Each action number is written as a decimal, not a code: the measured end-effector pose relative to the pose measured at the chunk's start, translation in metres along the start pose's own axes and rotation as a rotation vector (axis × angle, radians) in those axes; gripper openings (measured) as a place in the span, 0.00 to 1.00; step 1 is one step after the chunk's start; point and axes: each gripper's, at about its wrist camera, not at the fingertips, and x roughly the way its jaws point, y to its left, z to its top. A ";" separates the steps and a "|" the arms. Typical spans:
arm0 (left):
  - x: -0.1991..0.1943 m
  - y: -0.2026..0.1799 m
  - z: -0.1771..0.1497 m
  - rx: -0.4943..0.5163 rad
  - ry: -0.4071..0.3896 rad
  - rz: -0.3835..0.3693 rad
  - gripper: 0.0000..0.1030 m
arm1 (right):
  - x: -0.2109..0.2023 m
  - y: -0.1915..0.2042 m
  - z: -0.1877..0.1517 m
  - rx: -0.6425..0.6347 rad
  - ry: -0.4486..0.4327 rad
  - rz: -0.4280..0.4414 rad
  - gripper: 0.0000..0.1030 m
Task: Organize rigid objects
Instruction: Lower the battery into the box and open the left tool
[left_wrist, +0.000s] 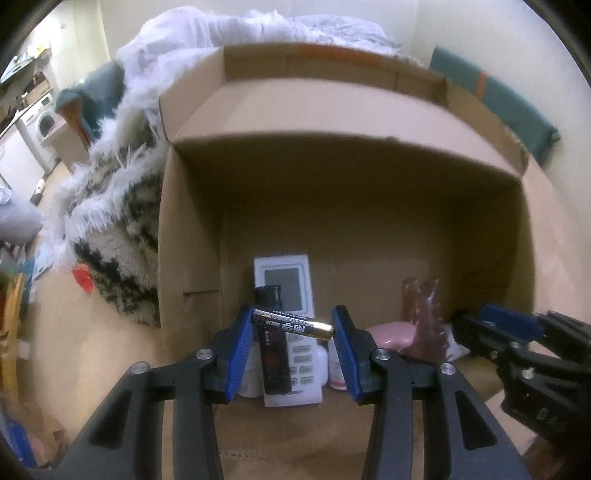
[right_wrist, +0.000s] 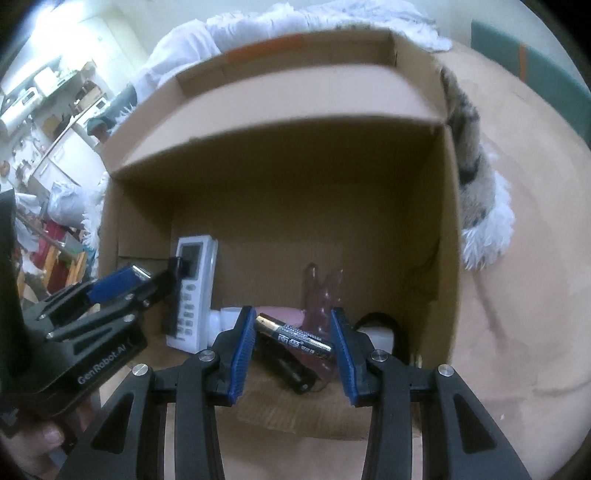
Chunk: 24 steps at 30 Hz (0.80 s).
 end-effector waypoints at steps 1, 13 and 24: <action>0.002 0.000 0.000 -0.002 0.003 0.004 0.38 | 0.004 -0.001 0.000 0.005 0.010 0.000 0.42; 0.017 0.001 -0.005 -0.005 0.035 0.026 0.38 | 0.024 -0.010 -0.003 0.050 0.075 -0.009 0.42; 0.009 -0.008 -0.006 0.010 0.035 0.018 0.58 | 0.013 -0.014 0.001 0.082 0.017 0.008 0.64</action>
